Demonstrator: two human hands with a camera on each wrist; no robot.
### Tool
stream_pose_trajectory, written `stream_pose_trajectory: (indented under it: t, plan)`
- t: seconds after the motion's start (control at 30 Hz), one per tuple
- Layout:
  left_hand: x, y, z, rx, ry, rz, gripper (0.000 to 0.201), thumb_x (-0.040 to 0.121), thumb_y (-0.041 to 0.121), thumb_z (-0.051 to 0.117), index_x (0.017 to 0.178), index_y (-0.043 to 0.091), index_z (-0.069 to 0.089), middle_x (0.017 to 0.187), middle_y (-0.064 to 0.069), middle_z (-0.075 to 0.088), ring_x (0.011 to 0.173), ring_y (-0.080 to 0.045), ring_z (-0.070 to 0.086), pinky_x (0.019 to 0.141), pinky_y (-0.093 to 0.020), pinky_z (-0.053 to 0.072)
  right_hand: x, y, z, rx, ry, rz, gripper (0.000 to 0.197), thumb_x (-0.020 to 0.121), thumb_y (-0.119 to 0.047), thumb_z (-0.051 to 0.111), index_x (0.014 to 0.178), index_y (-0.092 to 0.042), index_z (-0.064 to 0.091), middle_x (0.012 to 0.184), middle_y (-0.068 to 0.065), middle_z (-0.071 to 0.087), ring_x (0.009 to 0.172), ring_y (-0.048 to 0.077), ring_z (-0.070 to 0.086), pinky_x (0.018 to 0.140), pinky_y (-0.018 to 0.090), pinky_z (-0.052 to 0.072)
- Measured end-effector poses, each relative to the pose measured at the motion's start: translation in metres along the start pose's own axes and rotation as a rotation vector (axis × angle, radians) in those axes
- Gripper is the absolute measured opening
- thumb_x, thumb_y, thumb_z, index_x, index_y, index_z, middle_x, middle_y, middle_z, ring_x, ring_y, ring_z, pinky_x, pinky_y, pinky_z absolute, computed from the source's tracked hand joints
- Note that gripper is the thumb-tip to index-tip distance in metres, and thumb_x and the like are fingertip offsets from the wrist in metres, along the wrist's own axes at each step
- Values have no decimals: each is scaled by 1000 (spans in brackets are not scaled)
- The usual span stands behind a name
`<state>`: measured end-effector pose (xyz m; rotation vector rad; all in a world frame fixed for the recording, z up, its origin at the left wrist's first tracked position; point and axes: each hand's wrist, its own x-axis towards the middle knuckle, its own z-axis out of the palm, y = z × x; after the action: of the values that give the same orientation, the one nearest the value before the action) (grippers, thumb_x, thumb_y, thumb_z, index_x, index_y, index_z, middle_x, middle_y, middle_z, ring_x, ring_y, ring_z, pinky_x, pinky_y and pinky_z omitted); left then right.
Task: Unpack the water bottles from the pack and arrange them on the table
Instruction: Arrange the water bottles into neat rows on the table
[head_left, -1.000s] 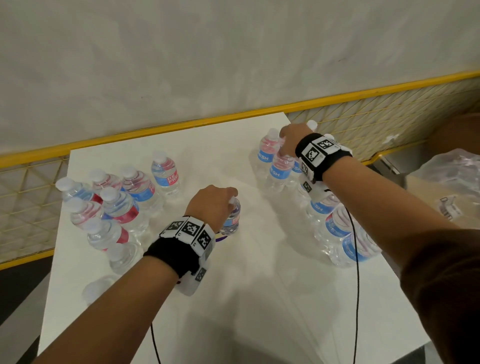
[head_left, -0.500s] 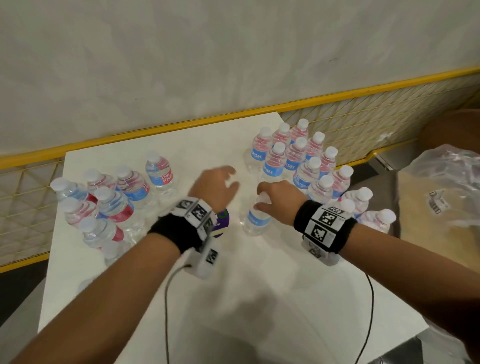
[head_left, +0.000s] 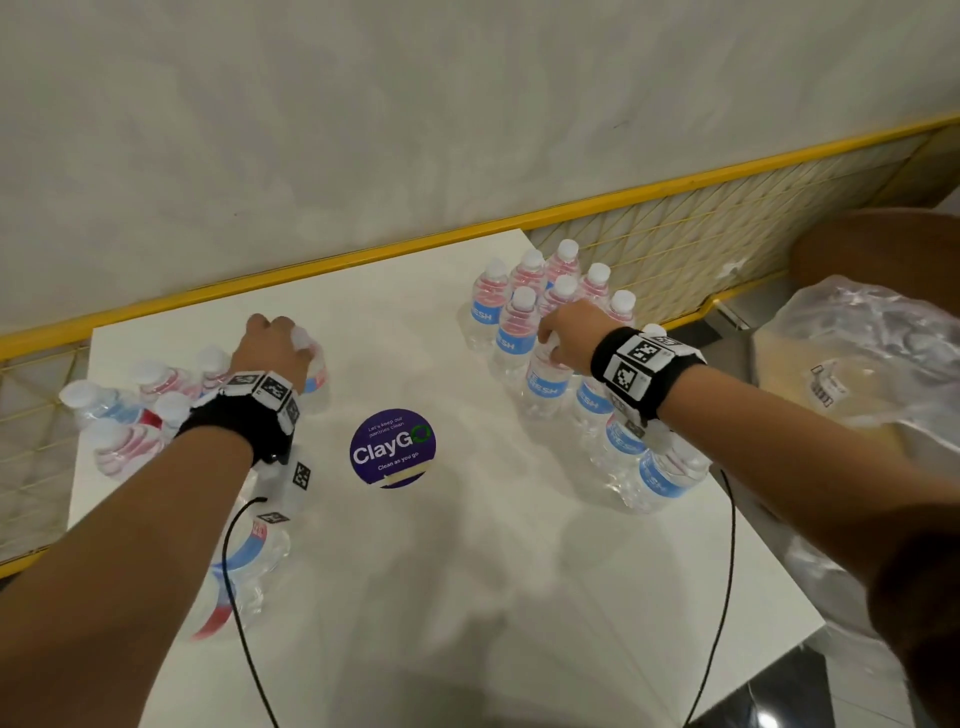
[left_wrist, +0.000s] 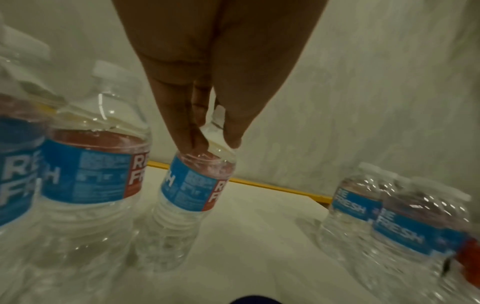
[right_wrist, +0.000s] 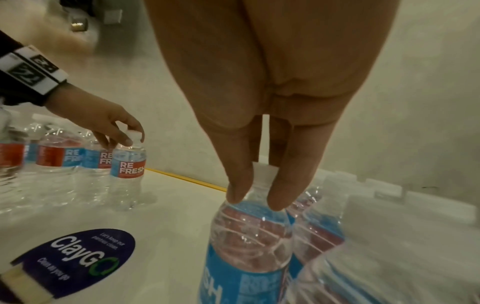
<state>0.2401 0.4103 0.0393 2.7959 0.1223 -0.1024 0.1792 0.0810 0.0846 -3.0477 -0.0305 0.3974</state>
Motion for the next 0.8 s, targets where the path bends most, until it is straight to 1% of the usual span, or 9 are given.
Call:
stream_pose_trajectory:
  t: [0.17,0.33,0.47,0.53,0.6,0.63,0.7,0.77,0.8]
  plan:
    - [-15,20,8,-5,-28,146,35,89,19,60,118,0,55,120,-21,56,112,-38,51,94,-41,40,12,-6,0,-37,15,25,33,91,-17,56,122,-7,59,122,15,58,114,30,54,95,35,46]
    - [-44,54,9,-143,-172,241,30,87,31,63,102,5,62,99,-12,64,91,-28,58,73,-33,43,18,-8,3,-20,25,87,32,91,-18,54,120,-3,58,119,16,59,109,32,57,91,36,49]
    - [-73,90,23,-358,-292,292,28,80,28,72,96,6,65,92,-11,68,85,-28,65,77,-39,55,1,-15,8,-76,69,103,49,90,-24,55,136,-12,43,136,16,41,124,36,41,98,43,41]
    - [-84,105,33,-437,-355,294,29,77,26,75,95,5,65,90,-12,68,81,-29,67,76,-38,56,-16,-23,20,19,63,3,62,86,-27,60,141,-17,35,137,15,39,125,35,38,102,44,39]
    - [-94,118,42,-437,-400,325,28,78,25,74,97,7,67,88,-9,68,80,-27,66,75,-33,55,-35,-36,38,203,-25,-128,71,80,-32,68,141,-21,33,131,12,45,120,31,45,98,41,42]
    - [-98,123,45,-412,-421,348,27,80,26,72,99,7,67,88,-7,68,82,-25,65,75,-29,52,-44,-42,48,280,-61,-157,70,79,-33,69,139,-22,35,125,11,50,115,29,49,93,37,43]
    - [-100,126,45,-371,-433,398,25,85,29,65,97,7,70,89,-7,70,85,-23,65,76,-26,48,-56,-46,60,334,-50,-133,55,83,-32,66,131,-20,43,115,10,54,107,27,53,83,31,42]
    - [-89,117,35,-312,-341,401,25,88,32,61,98,12,71,98,-6,70,91,-20,64,81,-26,48,-63,-43,61,297,-22,-63,42,87,-33,62,123,-18,47,112,8,54,101,26,53,76,28,37]
    - [-79,107,27,-249,-261,378,25,89,33,59,103,15,69,108,-7,67,99,-21,62,86,-28,47,-66,-41,59,285,-26,-34,40,87,-34,62,120,-17,48,112,8,54,98,25,52,75,28,36]
